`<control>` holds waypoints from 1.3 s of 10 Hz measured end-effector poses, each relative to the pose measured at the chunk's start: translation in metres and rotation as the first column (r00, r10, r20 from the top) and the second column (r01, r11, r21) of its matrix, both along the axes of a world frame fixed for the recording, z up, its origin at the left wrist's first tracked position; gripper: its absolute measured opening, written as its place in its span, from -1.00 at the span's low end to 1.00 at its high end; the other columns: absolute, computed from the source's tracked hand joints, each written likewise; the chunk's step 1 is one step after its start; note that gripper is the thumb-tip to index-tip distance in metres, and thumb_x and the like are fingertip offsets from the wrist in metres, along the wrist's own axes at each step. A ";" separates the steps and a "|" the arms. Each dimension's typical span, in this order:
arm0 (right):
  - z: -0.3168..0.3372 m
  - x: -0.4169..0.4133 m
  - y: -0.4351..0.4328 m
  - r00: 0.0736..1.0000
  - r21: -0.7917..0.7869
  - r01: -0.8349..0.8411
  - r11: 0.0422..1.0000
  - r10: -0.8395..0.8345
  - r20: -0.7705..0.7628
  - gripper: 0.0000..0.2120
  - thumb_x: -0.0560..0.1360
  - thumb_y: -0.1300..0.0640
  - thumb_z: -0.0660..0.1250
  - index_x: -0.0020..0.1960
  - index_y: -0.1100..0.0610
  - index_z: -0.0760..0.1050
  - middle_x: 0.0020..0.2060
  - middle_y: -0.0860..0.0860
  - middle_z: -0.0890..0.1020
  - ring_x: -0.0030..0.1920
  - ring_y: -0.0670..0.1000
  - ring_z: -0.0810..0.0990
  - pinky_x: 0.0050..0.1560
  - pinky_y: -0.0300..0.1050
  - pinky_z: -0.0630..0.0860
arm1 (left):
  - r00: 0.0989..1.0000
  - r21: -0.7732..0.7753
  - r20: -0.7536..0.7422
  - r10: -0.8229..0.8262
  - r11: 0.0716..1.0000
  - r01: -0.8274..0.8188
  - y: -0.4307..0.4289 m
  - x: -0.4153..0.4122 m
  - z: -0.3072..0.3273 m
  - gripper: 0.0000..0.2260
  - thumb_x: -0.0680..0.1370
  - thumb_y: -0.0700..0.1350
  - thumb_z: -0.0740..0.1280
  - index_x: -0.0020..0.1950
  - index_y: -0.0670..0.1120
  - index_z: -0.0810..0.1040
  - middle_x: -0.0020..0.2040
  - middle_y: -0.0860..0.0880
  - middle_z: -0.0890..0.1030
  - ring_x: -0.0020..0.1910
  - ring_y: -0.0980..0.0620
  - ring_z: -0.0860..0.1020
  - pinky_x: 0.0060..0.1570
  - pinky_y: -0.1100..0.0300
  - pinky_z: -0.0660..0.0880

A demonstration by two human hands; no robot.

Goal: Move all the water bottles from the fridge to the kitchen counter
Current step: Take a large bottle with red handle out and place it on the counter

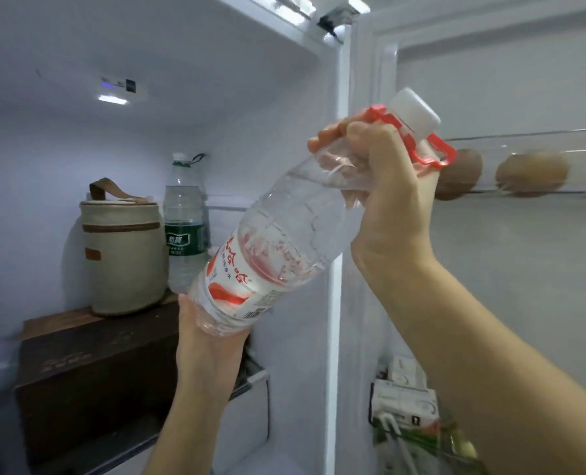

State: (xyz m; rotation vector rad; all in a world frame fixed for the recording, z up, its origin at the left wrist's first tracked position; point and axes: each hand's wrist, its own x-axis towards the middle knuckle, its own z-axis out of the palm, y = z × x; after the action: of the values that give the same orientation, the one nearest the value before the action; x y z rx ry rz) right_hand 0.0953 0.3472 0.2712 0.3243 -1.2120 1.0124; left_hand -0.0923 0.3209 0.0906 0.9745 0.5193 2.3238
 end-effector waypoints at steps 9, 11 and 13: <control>-0.144 0.405 -0.117 0.903 -0.400 0.420 0.815 -0.330 0.276 -0.75 0.37 0.26 0.23 -0.35 0.08 0.63 -0.30 0.03 0.70 -0.09 0.15 0.65 0.06 0.05 0.56 | 0.854 -0.332 0.217 -0.472 0.787 0.519 -0.091 0.396 -0.097 -0.63 0.31 0.08 0.37 0.05 -0.05 0.66 0.07 -0.08 0.68 0.09 -0.05 0.65 0.02 0.07 0.61; -0.160 0.494 -0.137 0.648 -0.396 0.758 0.518 -0.667 0.369 -0.83 0.33 0.25 0.30 -0.33 0.09 0.63 -0.30 0.08 0.70 -0.10 0.16 0.68 0.17 0.23 0.54 | 0.631 -0.383 0.307 -0.712 0.514 0.767 -0.068 0.502 -0.133 -0.59 0.39 -0.01 0.40 0.21 -0.10 0.56 0.13 -0.07 0.67 0.11 -0.04 0.65 -0.08 0.09 0.62; -0.183 0.597 -0.156 0.428 -0.462 0.860 0.217 -0.799 0.422 -0.93 0.34 0.23 0.32 -0.27 0.19 0.57 -0.29 0.12 0.66 -0.17 0.12 0.64 0.01 0.12 0.59 | 0.352 -0.437 0.446 -0.823 0.143 0.888 -0.041 0.632 -0.153 -0.28 0.23 0.09 0.54 0.35 -0.10 0.51 0.27 -0.16 0.59 0.22 -0.17 0.57 0.00 -0.11 0.58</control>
State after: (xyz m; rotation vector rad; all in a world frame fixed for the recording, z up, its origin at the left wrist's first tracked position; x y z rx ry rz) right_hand 0.6920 0.1913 0.0887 -0.9093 -0.8209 0.3621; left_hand 0.5399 0.2798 -0.0628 0.5285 0.4442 0.9533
